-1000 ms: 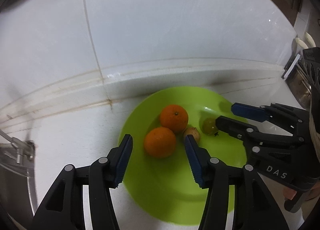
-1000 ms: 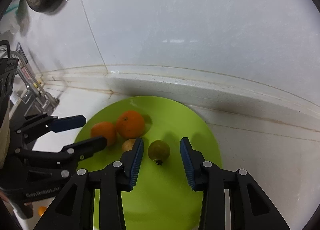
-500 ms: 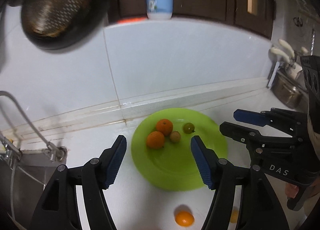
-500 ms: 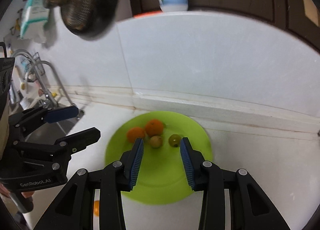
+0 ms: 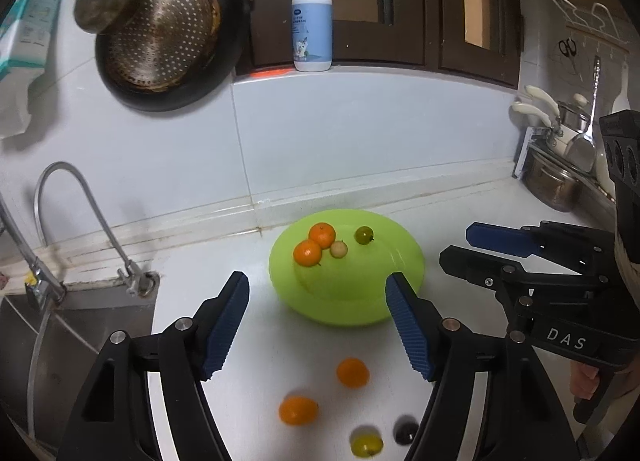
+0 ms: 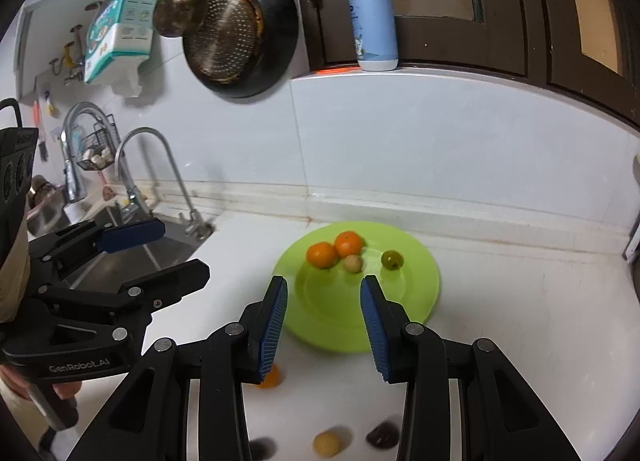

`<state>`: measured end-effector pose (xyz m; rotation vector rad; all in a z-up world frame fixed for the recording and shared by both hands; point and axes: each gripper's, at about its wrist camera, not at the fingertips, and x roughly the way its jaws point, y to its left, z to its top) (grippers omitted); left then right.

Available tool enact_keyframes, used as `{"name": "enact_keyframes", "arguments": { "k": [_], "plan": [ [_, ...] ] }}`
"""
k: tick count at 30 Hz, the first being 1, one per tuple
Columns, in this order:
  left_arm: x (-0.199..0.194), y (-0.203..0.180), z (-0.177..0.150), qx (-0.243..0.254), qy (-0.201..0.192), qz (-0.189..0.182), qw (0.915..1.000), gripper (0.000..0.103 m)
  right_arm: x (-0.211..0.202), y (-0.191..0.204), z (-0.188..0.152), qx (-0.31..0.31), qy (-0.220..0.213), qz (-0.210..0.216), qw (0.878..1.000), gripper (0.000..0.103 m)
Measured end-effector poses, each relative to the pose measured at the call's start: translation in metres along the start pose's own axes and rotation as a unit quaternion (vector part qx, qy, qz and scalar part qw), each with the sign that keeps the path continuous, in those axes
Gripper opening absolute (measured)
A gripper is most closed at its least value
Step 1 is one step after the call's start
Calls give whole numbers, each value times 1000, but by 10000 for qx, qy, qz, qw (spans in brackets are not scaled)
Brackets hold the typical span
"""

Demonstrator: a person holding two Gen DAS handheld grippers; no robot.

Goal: Organize fruits
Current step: 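Move both open grippers back toward the remaining fruits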

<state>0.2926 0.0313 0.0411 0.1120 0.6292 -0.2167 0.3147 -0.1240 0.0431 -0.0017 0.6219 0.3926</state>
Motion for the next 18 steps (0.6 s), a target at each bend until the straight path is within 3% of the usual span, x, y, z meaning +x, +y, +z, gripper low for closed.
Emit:
{"name": "enact_keyframes", "arguments": {
  "k": [18],
  "plan": [
    [-49, -11, -71, 132, -80, 8, 9999, 71, -56, 40, -49, -451, -171, -137, 9987, 39]
  ]
}}
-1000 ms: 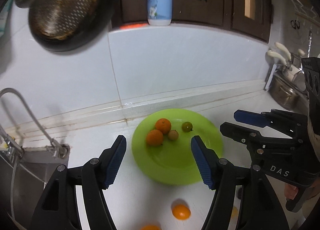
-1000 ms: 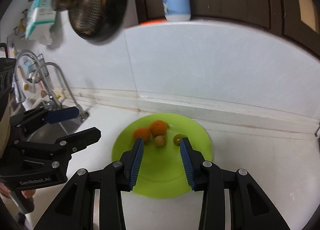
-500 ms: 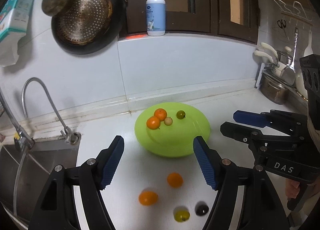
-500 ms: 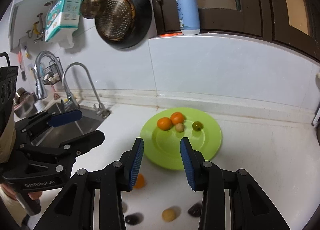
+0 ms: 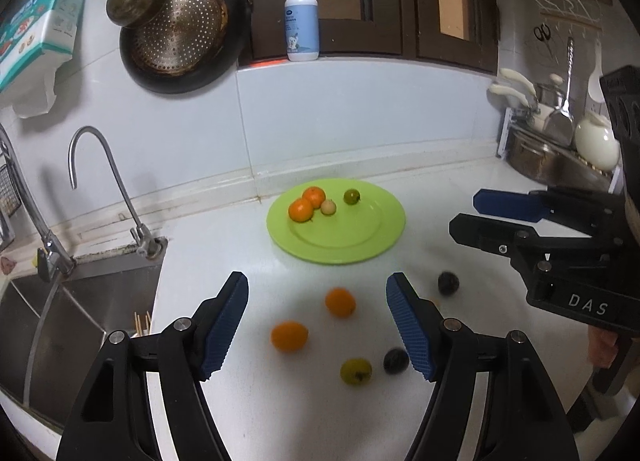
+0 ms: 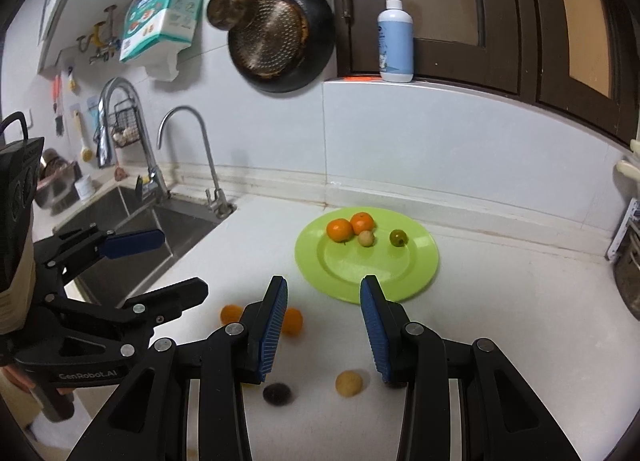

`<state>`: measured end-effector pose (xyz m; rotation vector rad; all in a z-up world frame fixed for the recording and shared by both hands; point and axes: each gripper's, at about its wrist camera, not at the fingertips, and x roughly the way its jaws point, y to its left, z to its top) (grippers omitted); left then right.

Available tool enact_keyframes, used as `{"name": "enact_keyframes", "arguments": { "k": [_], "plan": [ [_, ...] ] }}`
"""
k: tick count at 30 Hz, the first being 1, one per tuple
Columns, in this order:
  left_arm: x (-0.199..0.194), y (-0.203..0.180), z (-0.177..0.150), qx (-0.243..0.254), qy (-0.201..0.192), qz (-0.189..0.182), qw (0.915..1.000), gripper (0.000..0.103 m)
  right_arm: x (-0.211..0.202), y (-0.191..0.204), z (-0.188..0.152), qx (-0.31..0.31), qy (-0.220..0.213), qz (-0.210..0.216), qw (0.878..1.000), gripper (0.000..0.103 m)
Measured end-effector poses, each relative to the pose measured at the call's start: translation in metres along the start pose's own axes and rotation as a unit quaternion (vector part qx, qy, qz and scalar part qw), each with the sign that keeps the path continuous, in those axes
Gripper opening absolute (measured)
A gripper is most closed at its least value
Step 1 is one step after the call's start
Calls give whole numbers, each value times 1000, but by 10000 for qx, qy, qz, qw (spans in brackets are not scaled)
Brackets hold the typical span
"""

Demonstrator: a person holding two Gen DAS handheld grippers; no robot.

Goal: Organize fruits
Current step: 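Move both open grippers back toward the remaining fruits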

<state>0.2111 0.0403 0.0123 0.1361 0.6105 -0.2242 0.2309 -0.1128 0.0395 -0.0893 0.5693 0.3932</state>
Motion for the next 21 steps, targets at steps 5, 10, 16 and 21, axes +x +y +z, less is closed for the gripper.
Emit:
{"name": "enact_keyframes", "arguments": {
  "k": [5, 10, 16, 21],
  "plan": [
    [-4, -3, -19, 138, 27, -91, 9999, 71, -1, 12, -17, -167, 231, 102, 9995, 39],
    [-3, -9, -31, 389, 45, -175, 9991, 71, 10, 20, -34, -170, 687, 404, 9967, 39],
    [11, -12, -46, 579, 283, -373, 9972, 71, 23, 24, -51, -263, 1060, 537, 9926, 39],
    [22, -16, -56, 761, 425, -514, 9949, 64, 31, 28, -61, -470, 1203, 594, 9898, 39]
  ]
}}
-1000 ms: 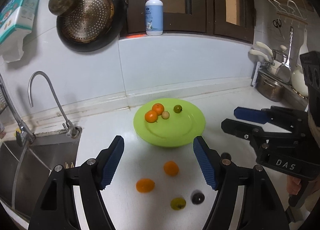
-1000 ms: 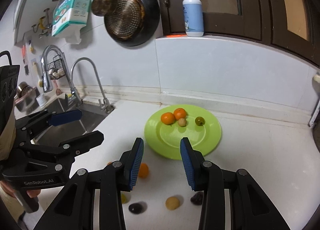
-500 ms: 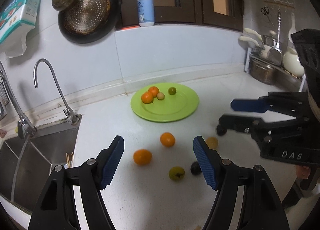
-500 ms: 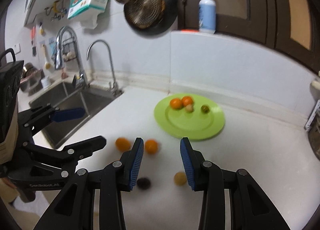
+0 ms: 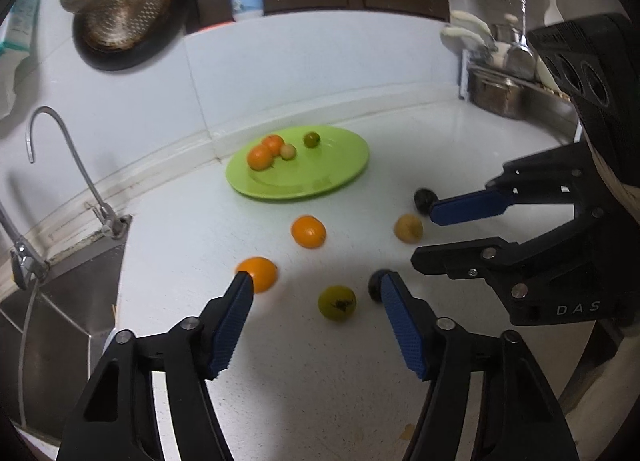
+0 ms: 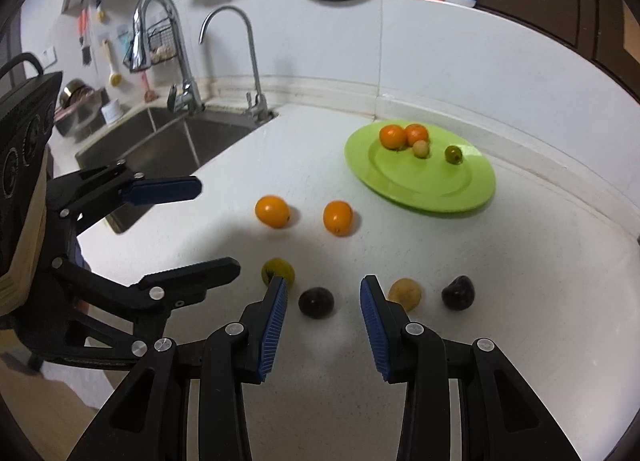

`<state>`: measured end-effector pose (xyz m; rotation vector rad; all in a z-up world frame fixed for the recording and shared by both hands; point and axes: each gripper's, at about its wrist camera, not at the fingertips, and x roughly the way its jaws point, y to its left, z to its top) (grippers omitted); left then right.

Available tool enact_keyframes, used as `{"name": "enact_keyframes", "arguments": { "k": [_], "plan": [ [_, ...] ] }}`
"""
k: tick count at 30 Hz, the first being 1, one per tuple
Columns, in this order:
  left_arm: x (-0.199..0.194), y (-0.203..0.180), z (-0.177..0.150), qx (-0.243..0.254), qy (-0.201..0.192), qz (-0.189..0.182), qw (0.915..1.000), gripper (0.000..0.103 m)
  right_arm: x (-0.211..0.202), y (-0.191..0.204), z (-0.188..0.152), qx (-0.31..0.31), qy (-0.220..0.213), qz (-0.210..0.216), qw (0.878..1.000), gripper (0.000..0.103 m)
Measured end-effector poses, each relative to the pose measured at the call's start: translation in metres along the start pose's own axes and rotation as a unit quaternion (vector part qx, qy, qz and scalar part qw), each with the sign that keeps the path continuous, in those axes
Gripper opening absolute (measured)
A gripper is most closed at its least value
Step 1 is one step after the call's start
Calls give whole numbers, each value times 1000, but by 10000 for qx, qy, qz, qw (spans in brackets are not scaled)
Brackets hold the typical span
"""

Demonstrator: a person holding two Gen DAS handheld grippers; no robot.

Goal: Organize fruits
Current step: 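Move both open grippers back toward the remaining fruits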

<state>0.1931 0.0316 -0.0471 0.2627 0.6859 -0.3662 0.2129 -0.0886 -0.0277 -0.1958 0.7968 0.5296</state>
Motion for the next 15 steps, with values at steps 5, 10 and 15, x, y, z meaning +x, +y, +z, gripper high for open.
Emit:
{"name": "enact_keyframes", "arguments": {
  "k": [5, 10, 15],
  "plan": [
    [15, -3, -8, 189, 187, -165, 9995, 56, 13, 4, -7, -265, 158, 112, 9995, 39],
    [29, -3, -12, 320, 332, -304, 9985, 51, 27, 6, -11, -459, 288, 221, 9983, 39],
    [41, -3, -13, 399, 407, -410, 9975, 49, 40, 2, -13, -462, 371, 352, 9976, 39]
  ]
}}
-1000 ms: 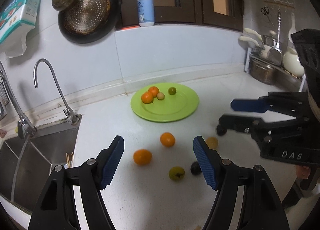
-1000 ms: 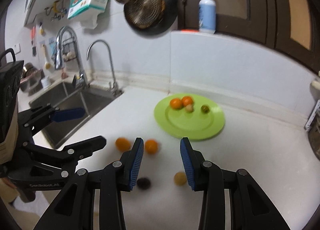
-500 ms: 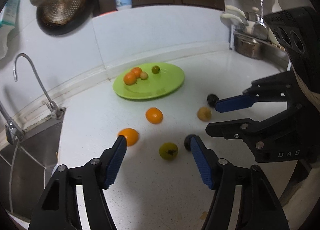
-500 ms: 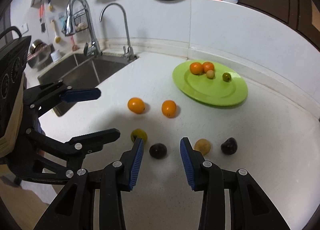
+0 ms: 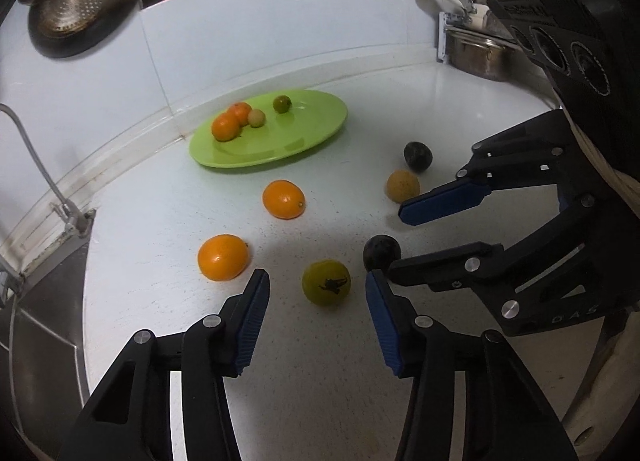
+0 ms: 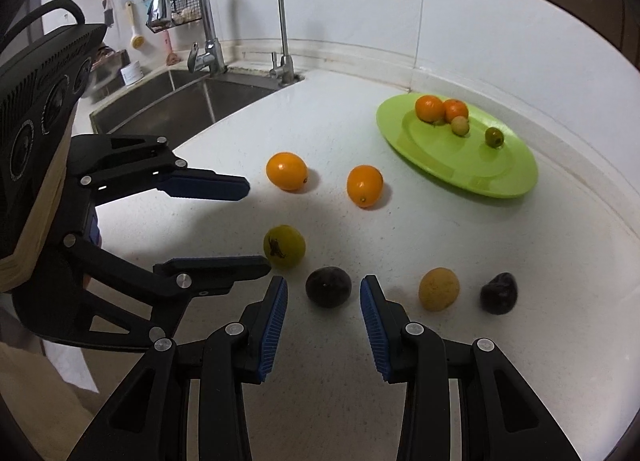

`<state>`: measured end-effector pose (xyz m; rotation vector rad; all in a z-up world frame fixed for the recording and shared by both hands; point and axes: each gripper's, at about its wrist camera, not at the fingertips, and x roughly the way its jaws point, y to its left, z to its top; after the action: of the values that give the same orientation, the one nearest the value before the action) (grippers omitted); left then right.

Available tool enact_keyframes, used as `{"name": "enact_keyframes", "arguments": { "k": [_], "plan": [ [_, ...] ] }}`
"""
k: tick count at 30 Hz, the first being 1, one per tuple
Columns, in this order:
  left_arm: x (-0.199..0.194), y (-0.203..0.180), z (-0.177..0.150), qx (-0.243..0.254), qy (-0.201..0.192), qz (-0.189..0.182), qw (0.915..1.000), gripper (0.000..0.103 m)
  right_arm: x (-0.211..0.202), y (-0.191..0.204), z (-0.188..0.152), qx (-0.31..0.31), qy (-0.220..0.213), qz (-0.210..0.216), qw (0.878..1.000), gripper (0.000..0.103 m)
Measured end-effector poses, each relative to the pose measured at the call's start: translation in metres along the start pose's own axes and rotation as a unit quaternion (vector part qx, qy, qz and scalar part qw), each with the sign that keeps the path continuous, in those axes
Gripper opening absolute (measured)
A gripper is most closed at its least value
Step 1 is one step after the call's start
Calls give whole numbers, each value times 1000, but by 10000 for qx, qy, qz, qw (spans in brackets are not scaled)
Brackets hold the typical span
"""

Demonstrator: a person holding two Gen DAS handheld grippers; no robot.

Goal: Organize fruits
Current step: 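Move both open grippers back toward the remaining fruits, then grasp the yellow-green spotted fruit with the left gripper while the right gripper grasps the dark plum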

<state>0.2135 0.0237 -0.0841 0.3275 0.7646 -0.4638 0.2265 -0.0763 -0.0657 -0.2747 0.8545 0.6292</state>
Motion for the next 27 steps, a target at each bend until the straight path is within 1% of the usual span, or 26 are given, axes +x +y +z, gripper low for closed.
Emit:
{"name": "enact_keyframes", "arguments": {
  "k": [6, 11, 19, 20, 22, 27],
  "plan": [
    [13, -2, 1, 105, 68, -103, 9999, 46, 12, -4, -2, -60, 45, 120, 9999, 39],
    [19, 0, 2, 33, 132, -211, 9997, 42, 18, -7, -1, -24, 66, 203, 9998, 39],
    [23, 2, 1, -101, 235, -321, 9992, 30, 24, -12, -1, 137, 78, 333, 9993, 38],
    [22, 3, 0, -131, 233, -330, 9991, 30, 25, -12, 0, 139, 81, 339, 9993, 38],
    [22, 3, 0, -182, 237, -325, 9990, 30, 26, -12, -1, 157, 91, 367, 9992, 32],
    [20, 3, 1, -335, 222, -272, 9988, 30, 25, -13, 0, 230, 42, 388, 9990, 30]
  ]
}}
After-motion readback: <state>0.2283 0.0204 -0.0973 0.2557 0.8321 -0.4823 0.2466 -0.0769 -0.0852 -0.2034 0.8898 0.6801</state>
